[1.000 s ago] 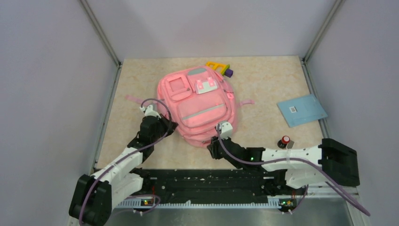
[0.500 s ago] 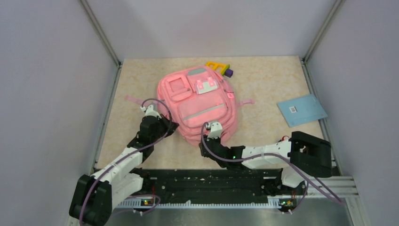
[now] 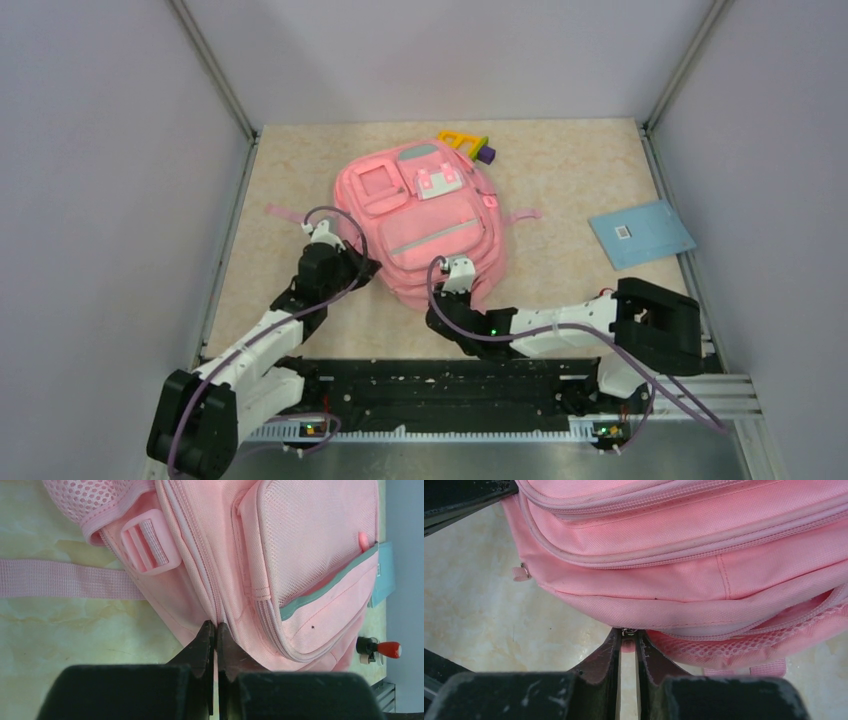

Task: Pack the student bag
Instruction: Zip the student bag at the center of the board.

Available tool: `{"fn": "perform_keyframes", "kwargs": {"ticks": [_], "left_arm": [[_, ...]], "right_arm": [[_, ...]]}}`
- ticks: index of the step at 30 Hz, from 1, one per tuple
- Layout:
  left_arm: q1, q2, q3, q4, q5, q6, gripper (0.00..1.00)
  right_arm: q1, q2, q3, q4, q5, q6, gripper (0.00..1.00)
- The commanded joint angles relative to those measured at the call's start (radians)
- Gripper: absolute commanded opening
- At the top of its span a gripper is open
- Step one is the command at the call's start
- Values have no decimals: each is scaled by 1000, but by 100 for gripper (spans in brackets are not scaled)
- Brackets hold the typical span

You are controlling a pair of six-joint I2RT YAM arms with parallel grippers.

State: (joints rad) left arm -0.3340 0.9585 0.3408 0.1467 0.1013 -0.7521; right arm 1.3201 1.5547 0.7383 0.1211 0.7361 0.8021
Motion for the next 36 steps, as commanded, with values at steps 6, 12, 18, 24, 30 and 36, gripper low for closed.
{"fn": "perform_keyframes", "kwargs": {"ticks": [6, 12, 18, 24, 30, 36], "left_arm": [[64, 84, 137, -1, -71, 113, 0], [72, 145, 170, 63, -78, 218, 0], [72, 131, 216, -39, -133, 266, 7], [54, -3, 156, -128, -7, 96, 55], [-86, -174, -28, -134, -80, -145, 64], [-257, -212, -124, -11, -181, -333, 66]], "right_arm": [[-36, -207, -101, -65, -62, -61, 0], [-188, -271, -131, -4, -408, -218, 0], [-299, -265, -127, -77, -436, -273, 0], [-371, -262, -156, 9, -541, -292, 0], [-371, -215, -165, 106, -634, -257, 0], [-370, -191, -174, 162, -692, -245, 0]]}}
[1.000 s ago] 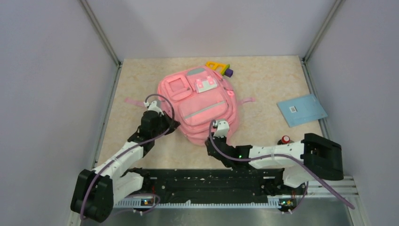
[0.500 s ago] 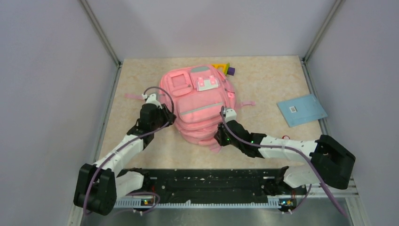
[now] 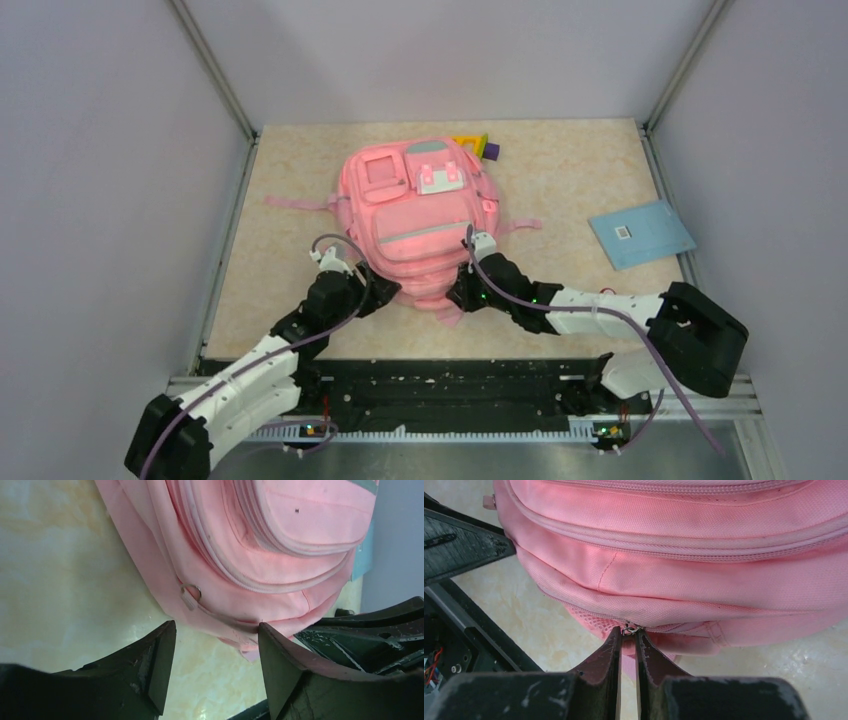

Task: Pack the student bag
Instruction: Zip the student bag at the center of the board.

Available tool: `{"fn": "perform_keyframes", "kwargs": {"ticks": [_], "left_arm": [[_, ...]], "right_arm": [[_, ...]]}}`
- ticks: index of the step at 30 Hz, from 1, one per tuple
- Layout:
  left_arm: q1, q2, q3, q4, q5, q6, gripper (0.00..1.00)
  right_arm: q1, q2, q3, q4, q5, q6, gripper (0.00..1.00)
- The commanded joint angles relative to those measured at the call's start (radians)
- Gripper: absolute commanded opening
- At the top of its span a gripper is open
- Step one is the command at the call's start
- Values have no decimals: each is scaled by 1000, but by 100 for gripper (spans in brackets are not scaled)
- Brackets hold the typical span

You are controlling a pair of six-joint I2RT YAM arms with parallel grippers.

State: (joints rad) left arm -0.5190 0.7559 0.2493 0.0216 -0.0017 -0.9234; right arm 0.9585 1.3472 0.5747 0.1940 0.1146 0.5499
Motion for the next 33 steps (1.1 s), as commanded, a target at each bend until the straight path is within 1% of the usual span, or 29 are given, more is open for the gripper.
{"fn": "perform_keyframes", "kwargs": {"ticks": [1, 8, 12, 13, 14, 17, 19, 20, 21, 23, 26, 28, 30, 33], "left_arm": [[-91, 5, -38, 143, -87, -177, 66], [-111, 103, -58, 239, -126, -221, 68], [-114, 152, -67, 302, -154, -233, 68], [-115, 161, -62, 308, -160, -227, 66], [-115, 181, -56, 316, -165, -218, 63], [-116, 216, -46, 316, -200, -197, 35], [-114, 220, -41, 282, -255, -201, 21], [-112, 210, -42, 262, -282, -197, 10], [-109, 191, -44, 242, -306, -191, 1], [-96, 139, -54, 211, -332, -163, 0], [-36, 46, -46, 120, -315, -101, 0], [24, -6, -35, 69, -266, -40, 0], [104, -28, -20, 31, -183, 32, 0], [220, 5, 28, -17, -96, 141, 0]], "right_arm": [[-9, 18, -10, 93, -73, 5, 0], [-7, 0, -23, 91, -69, 0, 0], [-7, -9, -29, 83, -54, -1, 0], [-7, -11, -30, 78, -47, 0, 0], [-7, -14, -29, 69, -36, 1, 0], [-6, -33, -19, 6, 26, 7, 0], [-10, -48, -3, -52, 87, 1, 0], [-11, -55, 8, -82, 115, -8, 0], [-16, -63, 18, -114, 142, -15, 0], [-37, -80, 26, -150, 165, -36, 0], [-97, -90, 26, -181, 164, -53, 0], [-144, -82, 30, -180, 139, -70, 0], [-187, -61, 45, -167, 113, -88, 0], [-236, -11, 82, -134, 89, -118, 0]]}}
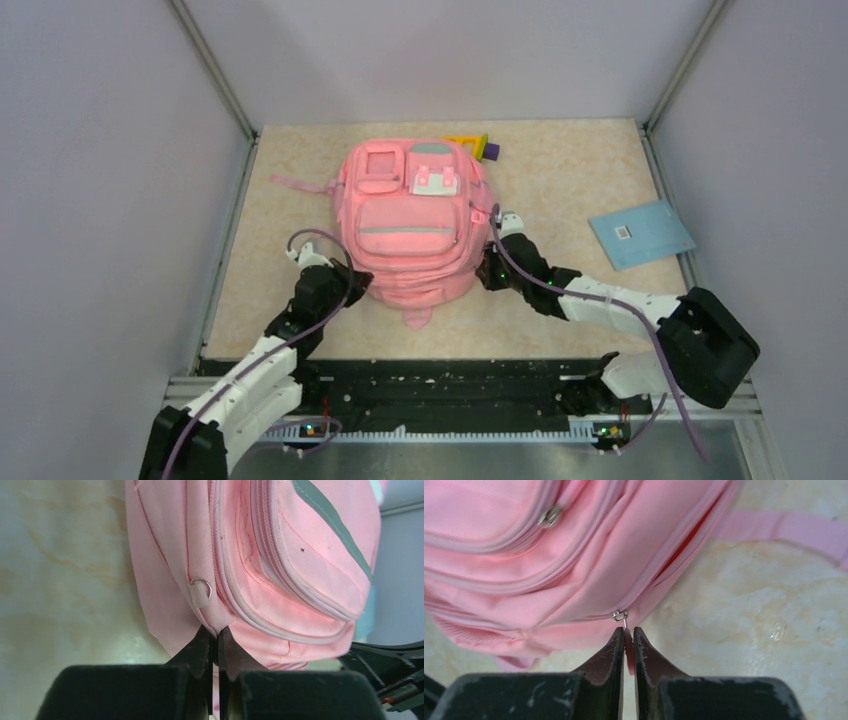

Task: Pack the student bag
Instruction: Zip the student bag at the center of the board.

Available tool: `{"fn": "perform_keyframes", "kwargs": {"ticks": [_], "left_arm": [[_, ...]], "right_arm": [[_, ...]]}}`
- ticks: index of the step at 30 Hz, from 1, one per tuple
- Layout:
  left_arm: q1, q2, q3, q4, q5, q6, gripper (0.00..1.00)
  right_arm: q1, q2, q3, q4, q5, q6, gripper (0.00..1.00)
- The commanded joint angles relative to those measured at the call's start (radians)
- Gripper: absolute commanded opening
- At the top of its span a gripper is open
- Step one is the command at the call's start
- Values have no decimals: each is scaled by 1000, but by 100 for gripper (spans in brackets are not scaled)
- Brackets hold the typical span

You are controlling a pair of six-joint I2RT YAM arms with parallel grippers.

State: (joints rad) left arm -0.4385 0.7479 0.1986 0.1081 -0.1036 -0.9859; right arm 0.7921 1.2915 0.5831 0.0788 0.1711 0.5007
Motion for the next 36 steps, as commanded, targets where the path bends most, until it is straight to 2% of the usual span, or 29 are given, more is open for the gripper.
{"fn": "perform_keyframes", "kwargs": {"ticks": [1, 6, 12, 18, 23, 27, 31, 32, 34, 36], "left_arm": [[171, 34, 101, -105, 34, 238, 0], [296, 209, 221, -96, 181, 357, 0], [345, 326, 336, -78, 126, 459, 0], [408, 403, 391, -75, 153, 510, 0], [421, 398, 369, -60, 195, 534, 0], [421, 398, 362, -53, 227, 535, 0], [422, 394, 394, -139, 259, 543, 0], [421, 387, 400, -158, 262, 540, 0], [421, 361, 401, -182, 253, 528, 0], [422, 327, 398, -201, 230, 512, 0]], "right_arm": [[-84, 67, 91, -9, 28, -79, 0], [-134, 169, 180, 43, -33, -135, 0], [-143, 240, 216, 140, 89, -209, 0], [-205, 325, 276, 254, 142, -292, 0], [-280, 418, 379, 286, 28, -345, 0], [-291, 496, 469, 257, -51, -419, 0], [-292, 478, 501, 184, -93, -452, 0], [-291, 456, 492, 173, -98, -455, 9], [-291, 399, 446, 175, -121, -473, 39], [-291, 336, 406, 177, -141, -492, 60]]}}
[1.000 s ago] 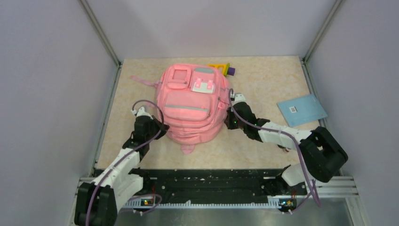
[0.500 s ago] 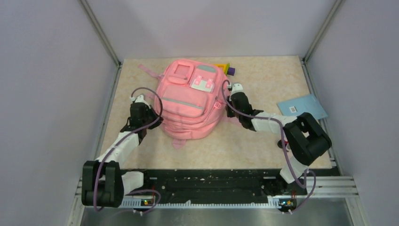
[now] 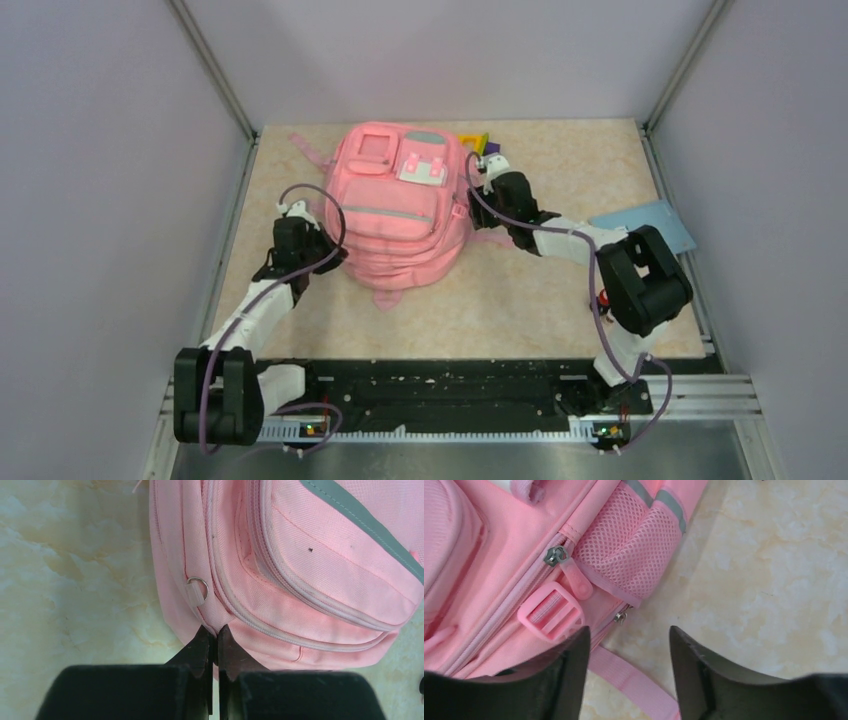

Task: Pack the student bag
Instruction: Zip the student bag at the center of the board, then unzip the student bag at the center of the board.

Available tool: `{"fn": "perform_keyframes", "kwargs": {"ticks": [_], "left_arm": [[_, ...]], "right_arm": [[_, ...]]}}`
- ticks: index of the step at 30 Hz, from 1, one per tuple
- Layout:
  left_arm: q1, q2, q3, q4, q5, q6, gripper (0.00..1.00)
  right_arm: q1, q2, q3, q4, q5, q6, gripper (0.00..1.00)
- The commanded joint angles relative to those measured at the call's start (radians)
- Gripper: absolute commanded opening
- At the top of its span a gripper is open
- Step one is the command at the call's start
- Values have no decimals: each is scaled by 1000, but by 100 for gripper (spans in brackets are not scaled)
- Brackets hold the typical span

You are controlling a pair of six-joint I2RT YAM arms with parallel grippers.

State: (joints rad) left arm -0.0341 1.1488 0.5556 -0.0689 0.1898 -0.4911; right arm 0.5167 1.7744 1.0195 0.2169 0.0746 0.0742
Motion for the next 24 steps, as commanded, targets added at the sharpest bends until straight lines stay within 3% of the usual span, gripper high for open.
{"fn": "perform_keyframes", "kwargs": {"ticks": [1, 3, 9, 24], "left_arm": [[18, -89, 41, -39, -81, 8, 0], [24, -117, 46, -58, -95, -1, 0], [60, -134, 65, -95, -76, -5, 0], [75, -118, 74, -93, -39, -6, 0]], "right_arm": [[-17, -176, -49, 41, -66, -83, 66], [-17, -212, -57, 24, -137, -123, 72], [-16, -164, 37, -45, -249, -157, 72], [-25, 141, 332, -210, -499, -226, 51]]}}
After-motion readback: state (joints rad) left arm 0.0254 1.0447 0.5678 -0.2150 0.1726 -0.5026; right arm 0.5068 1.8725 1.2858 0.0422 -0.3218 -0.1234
